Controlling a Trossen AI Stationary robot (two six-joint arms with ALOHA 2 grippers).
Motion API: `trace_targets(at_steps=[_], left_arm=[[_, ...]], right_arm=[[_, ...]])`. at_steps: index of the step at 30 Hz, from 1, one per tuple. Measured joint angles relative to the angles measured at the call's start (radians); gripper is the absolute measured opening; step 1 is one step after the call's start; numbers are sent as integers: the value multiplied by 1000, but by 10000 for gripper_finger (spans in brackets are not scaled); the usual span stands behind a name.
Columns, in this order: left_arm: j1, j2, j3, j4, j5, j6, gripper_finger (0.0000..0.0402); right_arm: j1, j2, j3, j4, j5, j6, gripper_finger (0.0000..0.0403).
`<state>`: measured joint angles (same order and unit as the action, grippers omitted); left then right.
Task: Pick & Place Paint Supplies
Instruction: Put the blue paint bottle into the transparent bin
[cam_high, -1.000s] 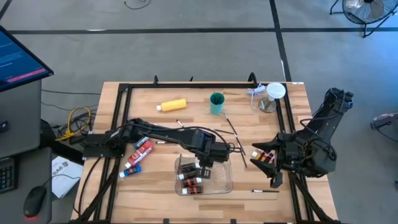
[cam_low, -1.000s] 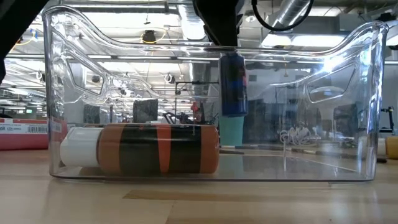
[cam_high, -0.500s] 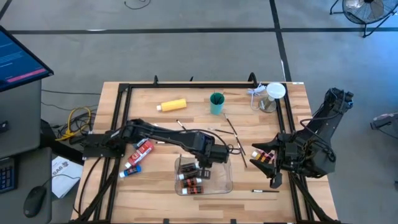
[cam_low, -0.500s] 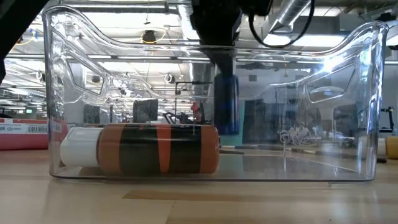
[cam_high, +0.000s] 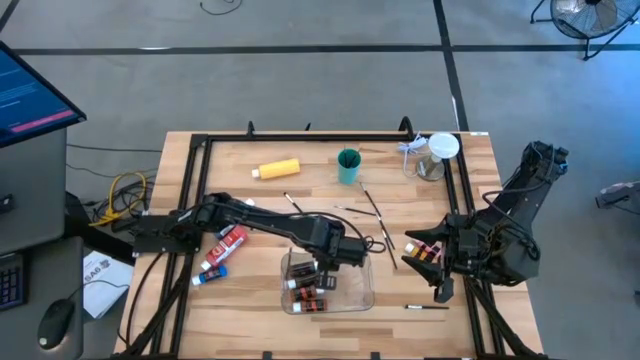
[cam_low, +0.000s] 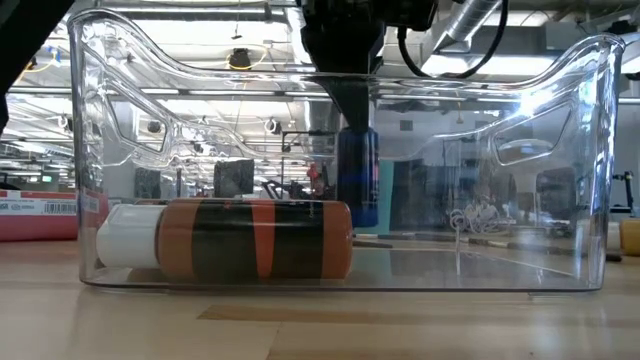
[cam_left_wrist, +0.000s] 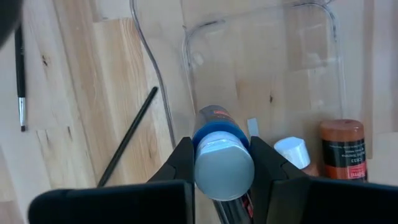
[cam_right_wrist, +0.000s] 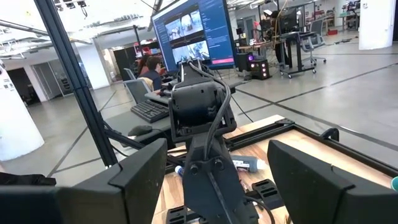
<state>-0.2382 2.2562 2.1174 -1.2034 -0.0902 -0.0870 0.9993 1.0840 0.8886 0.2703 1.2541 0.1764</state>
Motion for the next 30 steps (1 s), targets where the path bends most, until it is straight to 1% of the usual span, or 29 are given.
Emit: trace_targets(at_steps=[12,30], left_arm=[[2,0,-66,10,2,-39,42],[4,-5,-70,8,-3,-91,42]], right_arm=[[0,0,0,0,0,0,270],[0,0,0,-2,0,0,270]])
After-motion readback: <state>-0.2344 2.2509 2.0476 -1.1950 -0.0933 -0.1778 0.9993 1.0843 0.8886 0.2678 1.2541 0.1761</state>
